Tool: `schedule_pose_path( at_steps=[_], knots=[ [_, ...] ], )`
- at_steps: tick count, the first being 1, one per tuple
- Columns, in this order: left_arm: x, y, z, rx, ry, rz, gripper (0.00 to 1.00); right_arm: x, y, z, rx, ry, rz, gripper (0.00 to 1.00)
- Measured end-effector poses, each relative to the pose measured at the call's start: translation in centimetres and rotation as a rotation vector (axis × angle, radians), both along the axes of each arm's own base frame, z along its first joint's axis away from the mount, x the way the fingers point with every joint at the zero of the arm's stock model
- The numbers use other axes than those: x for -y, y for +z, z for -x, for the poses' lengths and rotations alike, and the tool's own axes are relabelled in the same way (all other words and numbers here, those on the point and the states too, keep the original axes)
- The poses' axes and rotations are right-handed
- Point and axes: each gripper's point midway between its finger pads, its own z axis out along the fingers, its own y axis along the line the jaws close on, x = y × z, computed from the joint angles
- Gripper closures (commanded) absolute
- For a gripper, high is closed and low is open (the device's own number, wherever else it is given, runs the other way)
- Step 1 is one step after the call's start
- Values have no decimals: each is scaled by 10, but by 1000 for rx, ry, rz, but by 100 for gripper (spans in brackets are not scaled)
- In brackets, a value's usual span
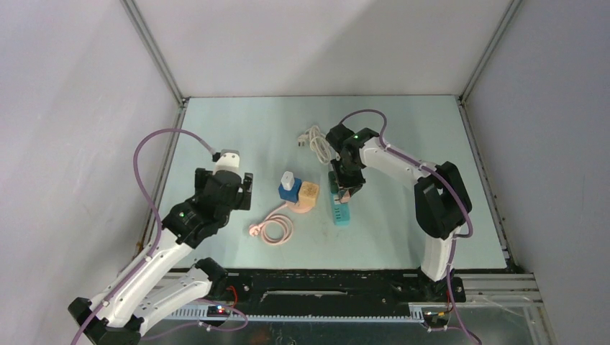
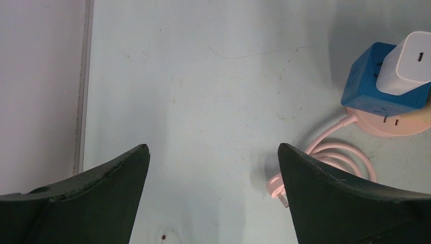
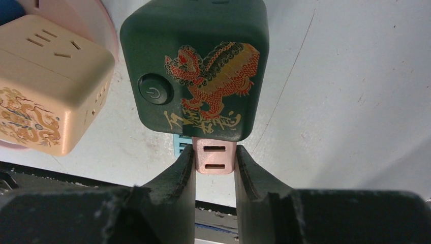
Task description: Insert the plug
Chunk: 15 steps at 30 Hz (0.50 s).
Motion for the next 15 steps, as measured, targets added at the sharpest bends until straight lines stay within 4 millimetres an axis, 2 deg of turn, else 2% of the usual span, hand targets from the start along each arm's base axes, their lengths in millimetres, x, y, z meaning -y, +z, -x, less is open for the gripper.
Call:
schedule_pose_path(
  at_steps=[15],
  knots=[
    [0, -2, 1, -5, -1, -3, 0, -4, -4, 3, -22, 10, 21, 100]
  ],
)
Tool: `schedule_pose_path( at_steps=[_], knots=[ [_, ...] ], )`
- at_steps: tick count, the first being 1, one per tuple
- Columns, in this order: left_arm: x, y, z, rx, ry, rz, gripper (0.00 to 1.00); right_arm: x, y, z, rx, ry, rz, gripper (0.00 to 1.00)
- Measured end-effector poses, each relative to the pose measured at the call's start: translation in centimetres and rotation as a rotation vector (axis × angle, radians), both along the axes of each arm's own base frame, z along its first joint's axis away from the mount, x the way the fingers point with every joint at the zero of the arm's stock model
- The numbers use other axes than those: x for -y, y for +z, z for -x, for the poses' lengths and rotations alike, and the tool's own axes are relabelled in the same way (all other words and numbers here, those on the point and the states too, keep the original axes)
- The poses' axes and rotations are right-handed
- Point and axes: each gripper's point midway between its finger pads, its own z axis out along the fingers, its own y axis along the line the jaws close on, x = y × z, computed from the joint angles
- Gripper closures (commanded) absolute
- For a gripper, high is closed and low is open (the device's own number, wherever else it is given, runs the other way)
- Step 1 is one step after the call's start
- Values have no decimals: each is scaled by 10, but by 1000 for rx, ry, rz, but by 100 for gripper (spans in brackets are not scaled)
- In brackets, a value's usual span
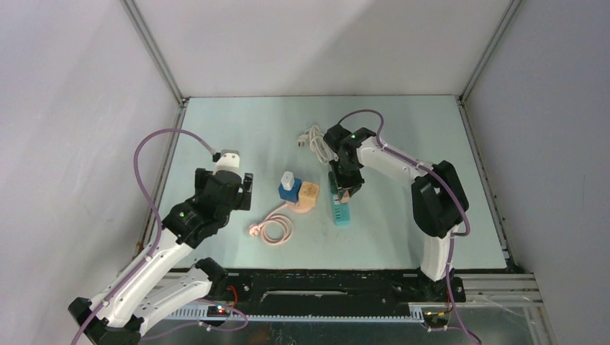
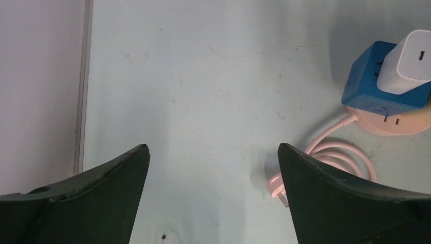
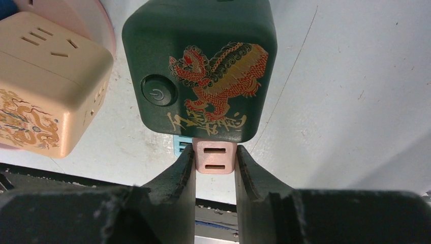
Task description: Insert the plug
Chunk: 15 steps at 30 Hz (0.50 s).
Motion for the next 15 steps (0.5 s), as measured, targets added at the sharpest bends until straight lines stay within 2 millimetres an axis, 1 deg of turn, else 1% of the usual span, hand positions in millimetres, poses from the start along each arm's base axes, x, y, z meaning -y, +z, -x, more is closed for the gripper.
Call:
schedule_pose_path(
  at_steps=[15],
  knots=[
    [2, 0, 1, -2, -12, 11, 0, 1, -9, 3, -34, 4, 29, 100]
  ],
)
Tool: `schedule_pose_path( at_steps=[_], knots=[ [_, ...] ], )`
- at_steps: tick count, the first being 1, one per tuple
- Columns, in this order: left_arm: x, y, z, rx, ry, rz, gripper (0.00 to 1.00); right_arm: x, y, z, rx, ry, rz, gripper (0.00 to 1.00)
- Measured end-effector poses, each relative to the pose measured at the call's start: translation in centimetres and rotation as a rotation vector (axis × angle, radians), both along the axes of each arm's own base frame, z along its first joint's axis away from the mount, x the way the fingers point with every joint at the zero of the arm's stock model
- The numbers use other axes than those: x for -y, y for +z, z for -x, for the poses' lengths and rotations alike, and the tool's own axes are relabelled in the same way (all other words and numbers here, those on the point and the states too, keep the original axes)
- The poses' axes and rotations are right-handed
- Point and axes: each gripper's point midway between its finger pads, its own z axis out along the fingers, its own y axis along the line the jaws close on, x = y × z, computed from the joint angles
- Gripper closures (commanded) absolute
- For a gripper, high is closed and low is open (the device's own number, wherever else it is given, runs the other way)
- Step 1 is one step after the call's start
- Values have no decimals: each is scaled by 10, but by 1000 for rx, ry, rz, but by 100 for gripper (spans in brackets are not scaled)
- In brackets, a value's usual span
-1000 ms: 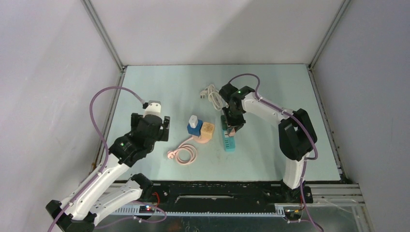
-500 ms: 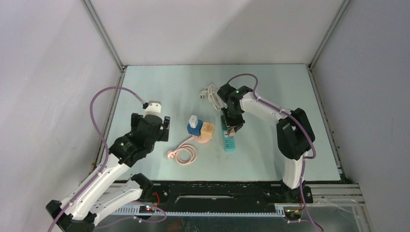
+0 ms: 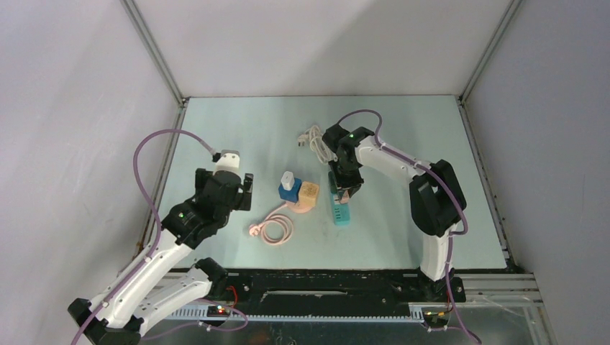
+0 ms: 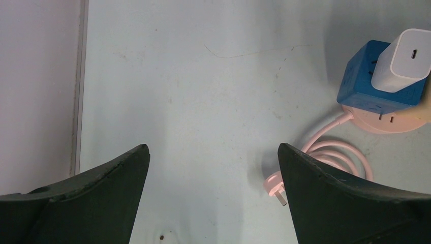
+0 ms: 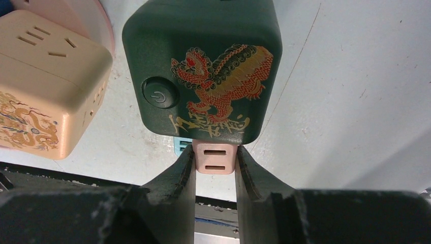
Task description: Insert the plug
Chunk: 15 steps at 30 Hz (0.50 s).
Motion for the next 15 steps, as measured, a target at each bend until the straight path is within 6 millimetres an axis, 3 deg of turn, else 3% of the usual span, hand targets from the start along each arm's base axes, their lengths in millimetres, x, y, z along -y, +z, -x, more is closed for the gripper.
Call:
schedule_pose_path(
  at_steps=[15],
  knots=[
    [0, 1, 0, 4, 0, 3, 0, 0, -3, 2, -105, -15, 5, 100]
  ],
)
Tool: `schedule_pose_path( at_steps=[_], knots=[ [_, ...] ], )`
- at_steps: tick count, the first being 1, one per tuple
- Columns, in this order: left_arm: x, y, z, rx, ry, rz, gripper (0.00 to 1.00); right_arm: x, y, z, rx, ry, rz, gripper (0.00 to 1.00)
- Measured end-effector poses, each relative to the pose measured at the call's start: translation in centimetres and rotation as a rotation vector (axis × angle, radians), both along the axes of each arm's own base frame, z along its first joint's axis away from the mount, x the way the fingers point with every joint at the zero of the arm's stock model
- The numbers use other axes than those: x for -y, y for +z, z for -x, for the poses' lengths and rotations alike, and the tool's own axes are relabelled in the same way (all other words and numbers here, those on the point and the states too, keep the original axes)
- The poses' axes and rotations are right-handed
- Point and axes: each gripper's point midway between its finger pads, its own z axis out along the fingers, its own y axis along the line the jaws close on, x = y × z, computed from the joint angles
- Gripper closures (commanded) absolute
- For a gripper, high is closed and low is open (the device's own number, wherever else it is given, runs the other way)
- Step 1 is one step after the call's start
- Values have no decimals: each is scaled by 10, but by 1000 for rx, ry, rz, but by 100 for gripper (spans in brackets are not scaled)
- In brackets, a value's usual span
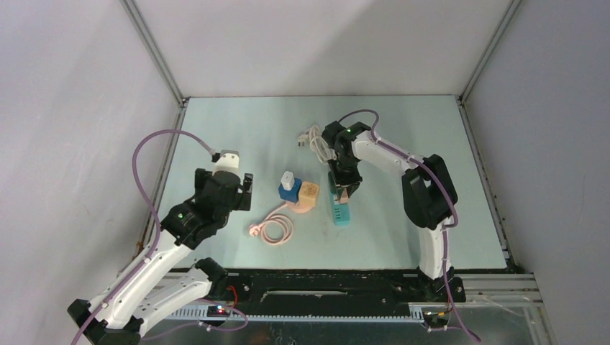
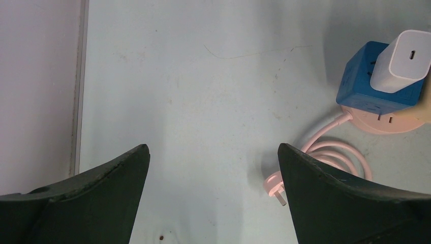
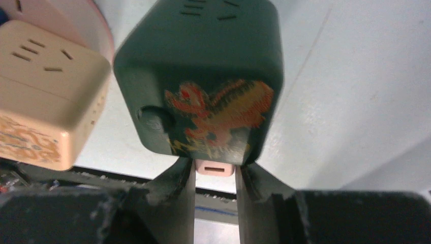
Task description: Insert the plug
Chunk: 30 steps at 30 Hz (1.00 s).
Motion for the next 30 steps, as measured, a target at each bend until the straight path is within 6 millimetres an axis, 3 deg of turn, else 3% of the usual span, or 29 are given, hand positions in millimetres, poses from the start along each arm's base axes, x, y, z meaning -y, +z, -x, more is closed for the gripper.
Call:
schedule_pose_path(
  at_steps=[12, 14, 16, 18, 20, 22, 26, 30],
  knots=[
    [0, 1, 0, 5, 0, 4, 0, -2, -7, -3, -14, -3, 1, 100],
    [0, 1, 0, 5, 0, 3, 0, -2, -7, -4, -14, -3, 1, 86],
    [0, 1, 0, 5, 0, 4, 0, -2, -6, -4, -9, -1, 0, 60],
    [0, 1, 0, 5, 0, 4, 0, -3, -4, -4, 9, 9, -6, 41],
    [0, 1, 0, 5, 0, 3, 0, -5, -10, -4, 53, 37, -7, 27],
    [0, 1, 0, 5, 0, 4, 0, -6, -23, 14, 16, 81, 5, 15],
    [0, 1, 0, 5, -1, 4, 0, 0, -15, 24, 102, 149, 38, 1],
    [2, 1, 0, 4, -6, 9, 0, 11, 8, 35, 181, 180, 40, 1]
  ],
)
